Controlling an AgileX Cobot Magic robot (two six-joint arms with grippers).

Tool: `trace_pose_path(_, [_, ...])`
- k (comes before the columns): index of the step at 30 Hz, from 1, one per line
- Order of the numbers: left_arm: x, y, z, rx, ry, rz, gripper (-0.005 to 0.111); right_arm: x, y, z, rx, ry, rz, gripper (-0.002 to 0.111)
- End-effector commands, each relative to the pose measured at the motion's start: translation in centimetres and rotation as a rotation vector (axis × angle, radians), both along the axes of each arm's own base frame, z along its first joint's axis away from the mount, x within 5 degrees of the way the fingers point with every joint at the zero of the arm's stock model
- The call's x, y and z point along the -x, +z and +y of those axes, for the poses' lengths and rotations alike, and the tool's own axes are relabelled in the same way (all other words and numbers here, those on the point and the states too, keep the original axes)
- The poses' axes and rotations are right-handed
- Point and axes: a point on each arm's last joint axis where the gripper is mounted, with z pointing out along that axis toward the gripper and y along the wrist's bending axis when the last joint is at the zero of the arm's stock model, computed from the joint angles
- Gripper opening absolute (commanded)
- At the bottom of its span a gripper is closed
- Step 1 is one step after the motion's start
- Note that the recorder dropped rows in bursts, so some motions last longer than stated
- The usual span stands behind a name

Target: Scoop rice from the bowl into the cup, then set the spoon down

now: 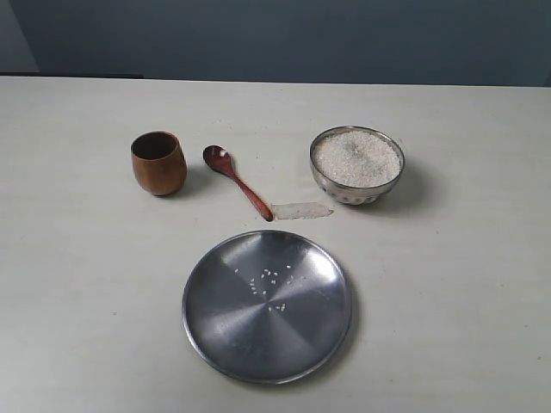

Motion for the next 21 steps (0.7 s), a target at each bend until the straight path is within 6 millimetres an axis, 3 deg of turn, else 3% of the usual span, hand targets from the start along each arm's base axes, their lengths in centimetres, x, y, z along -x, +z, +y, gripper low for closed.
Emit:
trace_pose_path(1, [0.0, 0.2, -0.1, 0.001, -0.006, -0.004, 0.0, -0.2, 0.1, 0.4, 0.044, 0.038, 0.026, -0.001])
trace_pose_path(13, [0.0, 0.2, -0.1, 0.001, -0.006, -0.004, 0.0, -1.7, 3.6, -0.2, 0.078, -0.085, 0.112, -0.001])
trace_pose_path(21, [0.0, 0.2, -0.1, 0.001, -0.006, -0.004, 0.0, -4.2, 2.4, 0.5, 0.217, -0.097, 0.277, -0.001])
